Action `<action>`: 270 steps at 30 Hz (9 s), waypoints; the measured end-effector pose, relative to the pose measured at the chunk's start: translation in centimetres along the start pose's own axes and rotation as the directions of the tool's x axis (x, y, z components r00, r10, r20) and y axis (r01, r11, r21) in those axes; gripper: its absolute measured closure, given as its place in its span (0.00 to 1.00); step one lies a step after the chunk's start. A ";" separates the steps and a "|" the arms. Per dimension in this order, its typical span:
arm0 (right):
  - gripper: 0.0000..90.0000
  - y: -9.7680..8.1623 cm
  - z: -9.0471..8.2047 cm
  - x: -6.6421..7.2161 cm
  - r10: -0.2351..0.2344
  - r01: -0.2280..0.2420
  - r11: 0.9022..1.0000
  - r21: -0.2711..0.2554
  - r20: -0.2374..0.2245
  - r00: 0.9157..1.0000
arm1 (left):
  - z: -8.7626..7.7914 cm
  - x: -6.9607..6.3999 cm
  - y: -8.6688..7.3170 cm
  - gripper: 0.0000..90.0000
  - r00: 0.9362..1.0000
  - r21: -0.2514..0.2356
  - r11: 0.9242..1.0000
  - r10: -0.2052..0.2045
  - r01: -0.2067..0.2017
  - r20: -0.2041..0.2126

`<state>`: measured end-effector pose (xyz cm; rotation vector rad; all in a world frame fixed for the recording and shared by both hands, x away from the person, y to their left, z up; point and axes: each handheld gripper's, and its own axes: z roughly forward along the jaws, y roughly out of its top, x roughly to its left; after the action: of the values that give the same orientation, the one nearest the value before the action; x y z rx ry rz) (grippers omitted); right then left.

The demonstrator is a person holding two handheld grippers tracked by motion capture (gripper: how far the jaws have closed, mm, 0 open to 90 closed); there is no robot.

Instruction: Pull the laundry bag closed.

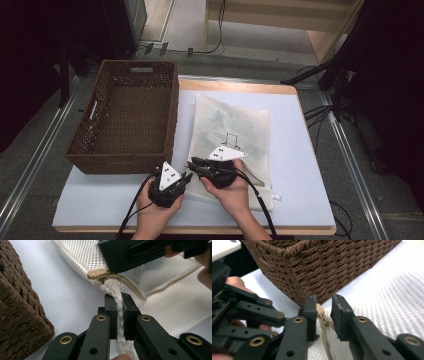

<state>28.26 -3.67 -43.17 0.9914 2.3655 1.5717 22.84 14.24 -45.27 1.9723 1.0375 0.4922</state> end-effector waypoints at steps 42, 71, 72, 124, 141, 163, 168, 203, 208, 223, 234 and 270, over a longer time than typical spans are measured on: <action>0.78 -2.1 -2.1 -1.4 0.099 -0.098 0.993 -0.064 0.002 0.995 | -0.1 0.8 -0.2 0.96 0.998 -0.004 0.999 -0.041 0.042 0.038; 0.82 -3.5 -1.9 -1.6 0.299 -0.299 0.954 -0.022 -0.018 0.954 | -0.1 0.8 -0.6 0.95 0.999 -0.025 0.999 -0.037 0.038 0.033; 0.82 -3.4 -1.9 -1.5 0.292 -0.292 0.956 -0.019 -0.017 0.956 | -0.1 0.8 -0.6 0.95 0.999 -0.023 0.999 -0.038 0.039 0.030; 0.90 -3.1 -1.0 -2.3 0.419 -0.429 0.903 -0.021 -0.177 0.890 | 0.0 0.4 -0.7 0.95 1.000 -0.022 1.000 -0.010 0.011 0.029; 0.99 -3.1 -0.9 -2.0 0.388 -0.399 0.916 -0.040 -0.163 0.907 | -0.1 1.5 -0.5 0.79 0.988 -0.021 0.995 -0.098 0.101 0.121; 0.99 -3.7 -1.2 -1.3 0.310 -0.314 0.948 -0.052 -0.077 0.948 | 0.1 2.4 -0.5 0.98 0.951 -0.061 0.962 -0.253 0.267 0.181; 0.99 -3.7 -1.2 -1.1 0.301 -0.303 0.952 -0.046 -0.041 0.953 | 0.0 2.5 -0.7 0.98 0.942 -0.071 0.953 -0.277 0.295 0.190; 0.99 -4.3 -1.4 0.0 0.269 -0.268 0.963 -0.033 0.031 0.963 | -0.2 1.9 -0.9 0.98 0.954 -0.121 0.952 -0.262 0.280 0.144; 0.99 -3.8 -1.8 -0.2 0.274 -0.273 0.961 -0.041 0.026 0.961 | -0.5 1.4 -0.9 0.98 0.958 -0.157 0.954 -0.230 0.257 0.173; 0.98 -3.9 -2.0 -0.9 0.389 -0.395 0.916 -0.072 -0.080 0.918 | -0.5 1.7 -0.8 0.98 0.969 -0.150 0.966 -0.185 0.210 0.161; 0.98 -4.0 -1.7 -1.5 0.437 -0.446 0.891 -0.079 -0.114 0.892 | -0.3 1.6 -1.0 0.98 0.961 -0.131 0.969 -0.179 0.209 0.210; 0.99 -4.4 -2.1 -0.7 0.328 -0.326 0.943 -0.071 0.022 0.944 | -0.2 2.5 -1.0 0.98 0.924 -0.121 0.937 -0.291 0.327 0.247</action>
<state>25.90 -6.74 -46.23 1.4441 2.1955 1.7099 23.64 16.71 -46.07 1.6378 1.1019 0.1655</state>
